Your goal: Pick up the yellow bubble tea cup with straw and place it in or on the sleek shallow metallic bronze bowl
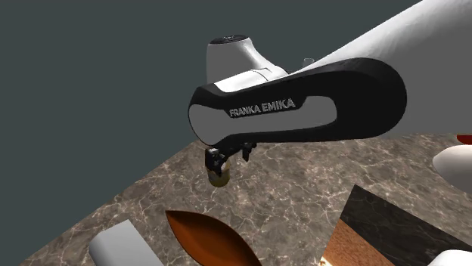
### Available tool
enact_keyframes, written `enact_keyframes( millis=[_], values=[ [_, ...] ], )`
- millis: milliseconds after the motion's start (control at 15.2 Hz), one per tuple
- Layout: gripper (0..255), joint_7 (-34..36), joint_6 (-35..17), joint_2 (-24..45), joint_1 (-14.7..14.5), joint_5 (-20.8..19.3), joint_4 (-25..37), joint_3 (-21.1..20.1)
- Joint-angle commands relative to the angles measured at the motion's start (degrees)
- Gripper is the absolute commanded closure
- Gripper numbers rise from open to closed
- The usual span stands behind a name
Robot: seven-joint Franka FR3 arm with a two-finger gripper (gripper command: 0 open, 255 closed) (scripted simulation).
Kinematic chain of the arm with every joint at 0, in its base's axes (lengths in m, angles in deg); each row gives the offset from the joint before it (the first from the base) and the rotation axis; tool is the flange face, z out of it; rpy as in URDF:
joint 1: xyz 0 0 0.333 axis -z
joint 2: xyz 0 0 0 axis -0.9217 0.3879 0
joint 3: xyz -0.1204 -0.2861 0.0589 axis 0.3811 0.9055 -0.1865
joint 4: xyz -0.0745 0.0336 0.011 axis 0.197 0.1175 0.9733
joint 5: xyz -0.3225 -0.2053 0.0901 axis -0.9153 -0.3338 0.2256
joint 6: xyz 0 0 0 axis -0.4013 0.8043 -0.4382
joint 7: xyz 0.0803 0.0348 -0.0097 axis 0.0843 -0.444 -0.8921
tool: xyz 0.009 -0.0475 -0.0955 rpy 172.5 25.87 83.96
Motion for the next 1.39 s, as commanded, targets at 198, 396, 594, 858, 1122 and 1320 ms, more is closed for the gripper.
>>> enact_keyframes(
  millis=[198,396,594,858,1122,1320],
  values=[
    [0,3.14,-6.02,8.27,0.1,-1.62,4.29,-0.75],
    [0,3.2,-8.36,9.51,0.09,-1.71,3.18,-0.76],
    [0,3.28,-10.7,10.85,0.09,-1.81,2.18,-0.77],
    [0,3.33,-11.93,11.6,0.09,-1.87,1.7,-0.77],
    [0,3.33,-11.93,11.6,0.09,-1.87,1.7,-0.77],
    [255,3.33,-11.92,11.6,0.09,-1.87,1.71,-0.77]
  ],
)
